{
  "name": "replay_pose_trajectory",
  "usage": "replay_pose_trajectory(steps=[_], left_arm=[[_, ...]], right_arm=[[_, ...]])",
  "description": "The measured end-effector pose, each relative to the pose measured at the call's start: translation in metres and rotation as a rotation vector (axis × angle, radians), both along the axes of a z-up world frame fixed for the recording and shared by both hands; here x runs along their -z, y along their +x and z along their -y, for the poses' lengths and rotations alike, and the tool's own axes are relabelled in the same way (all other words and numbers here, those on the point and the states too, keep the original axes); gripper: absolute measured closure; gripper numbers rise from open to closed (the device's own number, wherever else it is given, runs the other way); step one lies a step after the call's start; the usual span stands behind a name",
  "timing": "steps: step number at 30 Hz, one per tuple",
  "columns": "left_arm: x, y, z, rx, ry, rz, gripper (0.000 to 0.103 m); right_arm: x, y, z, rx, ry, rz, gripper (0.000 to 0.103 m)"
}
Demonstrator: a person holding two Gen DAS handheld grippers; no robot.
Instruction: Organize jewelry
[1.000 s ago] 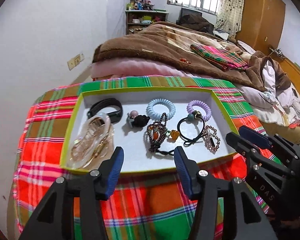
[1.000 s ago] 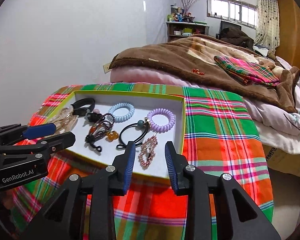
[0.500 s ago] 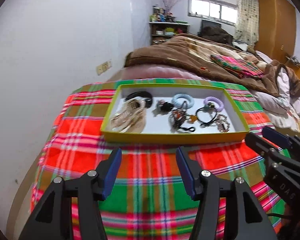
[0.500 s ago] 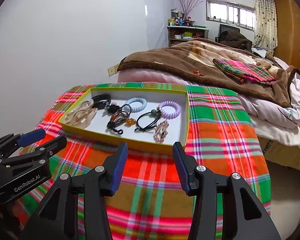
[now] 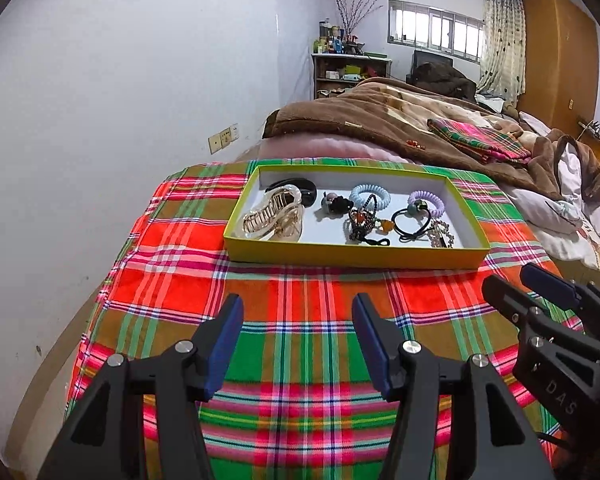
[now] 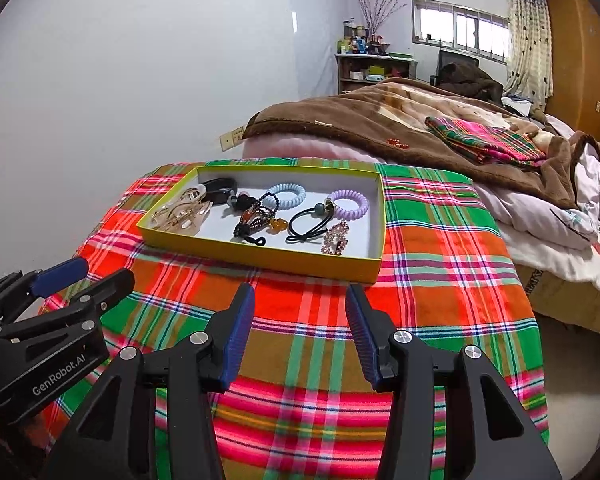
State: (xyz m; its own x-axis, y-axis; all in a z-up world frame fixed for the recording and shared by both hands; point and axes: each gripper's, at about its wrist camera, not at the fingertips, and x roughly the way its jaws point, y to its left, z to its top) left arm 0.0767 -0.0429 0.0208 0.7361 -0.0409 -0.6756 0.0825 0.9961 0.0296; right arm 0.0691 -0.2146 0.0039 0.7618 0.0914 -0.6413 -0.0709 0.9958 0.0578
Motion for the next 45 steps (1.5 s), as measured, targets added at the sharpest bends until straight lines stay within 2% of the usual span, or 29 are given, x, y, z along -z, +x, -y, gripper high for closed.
replay_pose_trajectory(steps=[45], left_arm=[[-0.0022, -0.0088, 0.0035, -0.011, -0.003, 0.006, 0.044]], right_arm=[[-0.0037, -0.005, -0.0025, 0.002, 0.008, 0.015, 0.055]])
